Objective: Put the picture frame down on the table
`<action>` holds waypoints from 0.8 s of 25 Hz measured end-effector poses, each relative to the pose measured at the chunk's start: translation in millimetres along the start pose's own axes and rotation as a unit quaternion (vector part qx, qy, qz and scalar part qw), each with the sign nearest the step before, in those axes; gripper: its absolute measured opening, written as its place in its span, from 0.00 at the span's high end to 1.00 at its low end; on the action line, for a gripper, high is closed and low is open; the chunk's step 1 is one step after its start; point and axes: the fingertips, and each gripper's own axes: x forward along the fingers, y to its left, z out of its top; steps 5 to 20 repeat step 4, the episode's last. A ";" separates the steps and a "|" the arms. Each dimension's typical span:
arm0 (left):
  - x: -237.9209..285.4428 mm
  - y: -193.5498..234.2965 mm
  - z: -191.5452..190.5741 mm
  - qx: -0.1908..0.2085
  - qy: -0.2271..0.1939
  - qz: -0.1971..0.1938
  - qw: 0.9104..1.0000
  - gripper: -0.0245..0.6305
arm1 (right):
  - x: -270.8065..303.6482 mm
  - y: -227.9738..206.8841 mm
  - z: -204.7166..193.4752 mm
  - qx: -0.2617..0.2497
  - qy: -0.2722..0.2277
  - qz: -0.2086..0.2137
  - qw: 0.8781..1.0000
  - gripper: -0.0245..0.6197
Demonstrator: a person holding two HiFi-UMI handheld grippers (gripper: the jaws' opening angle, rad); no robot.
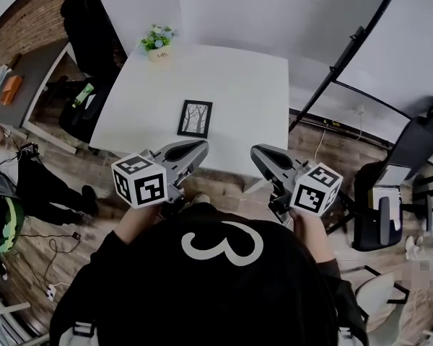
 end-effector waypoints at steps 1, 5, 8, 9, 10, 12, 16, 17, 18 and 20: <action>-0.4 -1.4 0.1 0.001 0.000 -0.002 1.000 0.94 | -0.8 0.8 0.2 -0.001 -0.001 0.000 1.000 0.93; -1.1 -4.6 0.5 -0.003 -0.001 -0.007 1.000 0.94 | -2.4 3.0 0.8 -0.003 -0.002 0.001 1.000 0.93; -1.1 -4.6 0.5 -0.003 -0.001 -0.007 1.000 0.94 | -2.4 3.0 0.8 -0.003 -0.002 0.001 1.000 0.93; -1.1 -4.6 0.5 -0.003 -0.001 -0.007 1.000 0.94 | -2.4 3.0 0.8 -0.003 -0.002 0.001 1.000 0.93; -1.1 -4.6 0.5 -0.003 -0.001 -0.007 1.000 0.94 | -2.4 3.0 0.8 -0.003 -0.002 0.001 1.000 0.93; -1.1 -4.6 0.5 -0.003 -0.001 -0.007 1.000 0.94 | -2.4 3.0 0.8 -0.003 -0.002 0.001 1.000 0.93; -1.1 -4.6 0.5 -0.003 -0.001 -0.007 1.000 0.94 | -2.4 3.0 0.8 -0.003 -0.002 0.001 1.000 0.93; -1.1 -4.6 0.5 -0.003 -0.001 -0.007 1.000 0.94 | -2.4 3.0 0.8 -0.003 -0.002 0.001 1.000 0.93; -1.1 -4.6 0.5 -0.003 -0.001 -0.007 1.000 0.94 | -2.4 3.0 0.8 -0.003 -0.002 0.001 1.000 0.93; -1.1 -4.6 0.5 -0.003 -0.001 -0.007 1.000 0.94 | -2.4 3.0 0.8 -0.003 -0.002 0.001 1.000 0.93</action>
